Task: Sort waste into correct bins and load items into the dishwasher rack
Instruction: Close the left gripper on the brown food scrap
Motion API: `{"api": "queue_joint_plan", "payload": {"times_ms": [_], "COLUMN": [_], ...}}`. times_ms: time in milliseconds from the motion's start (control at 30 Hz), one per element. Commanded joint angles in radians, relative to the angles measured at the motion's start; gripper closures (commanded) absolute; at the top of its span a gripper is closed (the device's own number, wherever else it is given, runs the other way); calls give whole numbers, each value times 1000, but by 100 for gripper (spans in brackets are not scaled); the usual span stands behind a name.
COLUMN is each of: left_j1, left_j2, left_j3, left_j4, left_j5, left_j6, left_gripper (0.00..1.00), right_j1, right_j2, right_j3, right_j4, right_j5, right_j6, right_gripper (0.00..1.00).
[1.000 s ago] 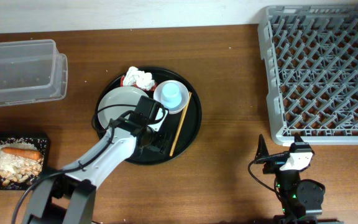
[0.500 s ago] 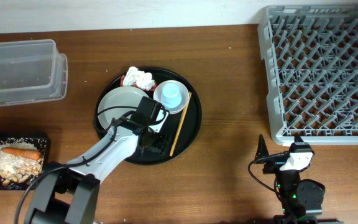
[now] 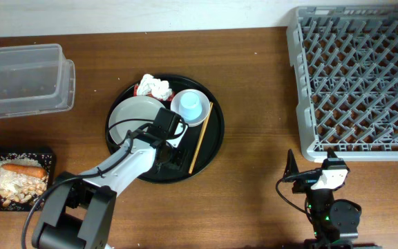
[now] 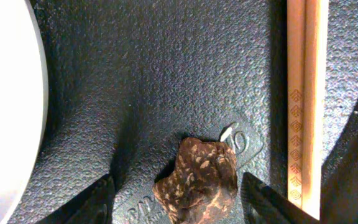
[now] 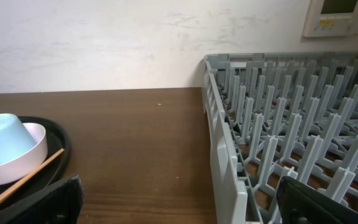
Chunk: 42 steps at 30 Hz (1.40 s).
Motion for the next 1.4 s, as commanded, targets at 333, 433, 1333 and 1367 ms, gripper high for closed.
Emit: {"api": "queue_joint_plan", "payload": {"times_ms": [333, 433, 1333, 1367], "left_j1": [-8, -63, -107, -107], "left_j2": [0, 0, 0, 0], "left_j3": [32, 32, 32, 32], "left_j4": [18, 6, -5, 0], "left_j5": [15, -11, -93, -88], "left_j6": [27, 69, 42, 42], "left_gripper": [37, 38, 57, 57], "right_j1": [-7, -7, -7, -7], "right_j2": [-7, -7, -7, -7], "right_j3": [-6, -6, -6, -6], "right_j4": [-4, -4, -4, -4], "right_j5": [9, 9, 9, 9], "right_j6": [-7, -7, -7, -7], "right_gripper": [1, 2, 2, 1]}}
